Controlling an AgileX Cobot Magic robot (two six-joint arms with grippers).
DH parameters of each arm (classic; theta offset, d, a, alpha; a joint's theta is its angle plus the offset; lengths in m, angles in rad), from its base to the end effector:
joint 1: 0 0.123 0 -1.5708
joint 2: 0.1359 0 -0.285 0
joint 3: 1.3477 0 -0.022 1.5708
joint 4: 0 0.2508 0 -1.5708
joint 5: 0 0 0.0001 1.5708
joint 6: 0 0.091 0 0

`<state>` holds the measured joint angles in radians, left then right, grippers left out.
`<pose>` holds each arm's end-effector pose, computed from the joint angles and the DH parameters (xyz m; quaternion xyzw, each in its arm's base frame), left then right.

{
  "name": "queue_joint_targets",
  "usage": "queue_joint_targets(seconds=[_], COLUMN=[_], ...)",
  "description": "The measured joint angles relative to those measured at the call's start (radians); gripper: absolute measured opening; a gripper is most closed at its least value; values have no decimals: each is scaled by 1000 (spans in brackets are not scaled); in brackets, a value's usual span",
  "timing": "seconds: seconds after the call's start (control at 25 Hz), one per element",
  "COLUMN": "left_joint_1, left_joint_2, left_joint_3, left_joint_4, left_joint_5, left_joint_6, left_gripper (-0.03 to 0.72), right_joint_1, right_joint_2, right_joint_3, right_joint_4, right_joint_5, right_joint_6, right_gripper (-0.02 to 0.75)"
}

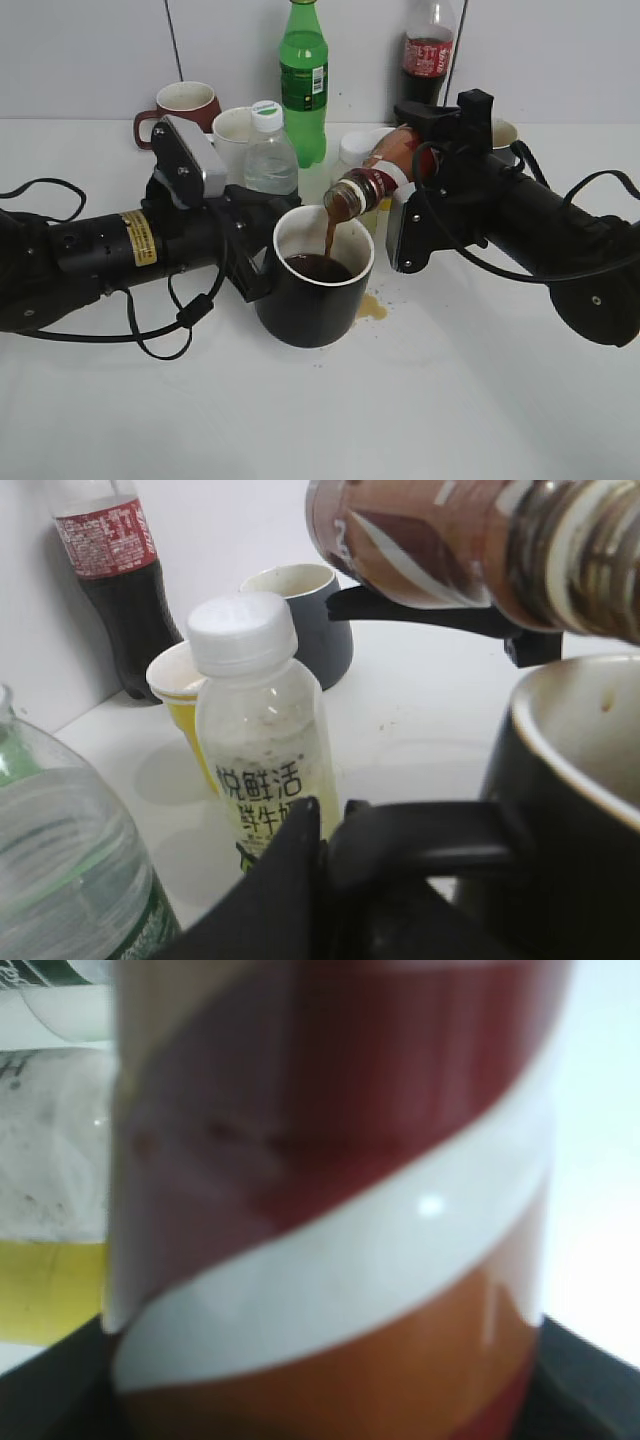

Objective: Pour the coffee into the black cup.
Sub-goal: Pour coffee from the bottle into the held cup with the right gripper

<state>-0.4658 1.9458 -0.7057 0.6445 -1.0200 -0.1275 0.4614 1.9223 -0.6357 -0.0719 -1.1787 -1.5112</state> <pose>0.2804 -0.1931 0.1329 0.4183 0.6527 -0.2724 0.5700 0.2980 0.1549 0.1470 -0.6136 0.3664 -0.3382 0.6122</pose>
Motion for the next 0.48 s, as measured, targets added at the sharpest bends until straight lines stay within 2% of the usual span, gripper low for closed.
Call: queue_joint_targets(seconds=[0.2, 0.48], left_joint_1=[0, 0], left_joint_2=[0, 0], left_joint_3=[0, 0], left_joint_4=[0, 0], left_joint_5=[0, -17], left_joint_6=[0, 0], left_gripper=[40, 40], right_joint_1=[0, 0], right_joint_2=[0, 0], right_joint_3=[0, 0], right_joint_4=[0, 13], right_joint_5=[0, 0], right_joint_6=[25, 240], right_gripper=[504, 504])
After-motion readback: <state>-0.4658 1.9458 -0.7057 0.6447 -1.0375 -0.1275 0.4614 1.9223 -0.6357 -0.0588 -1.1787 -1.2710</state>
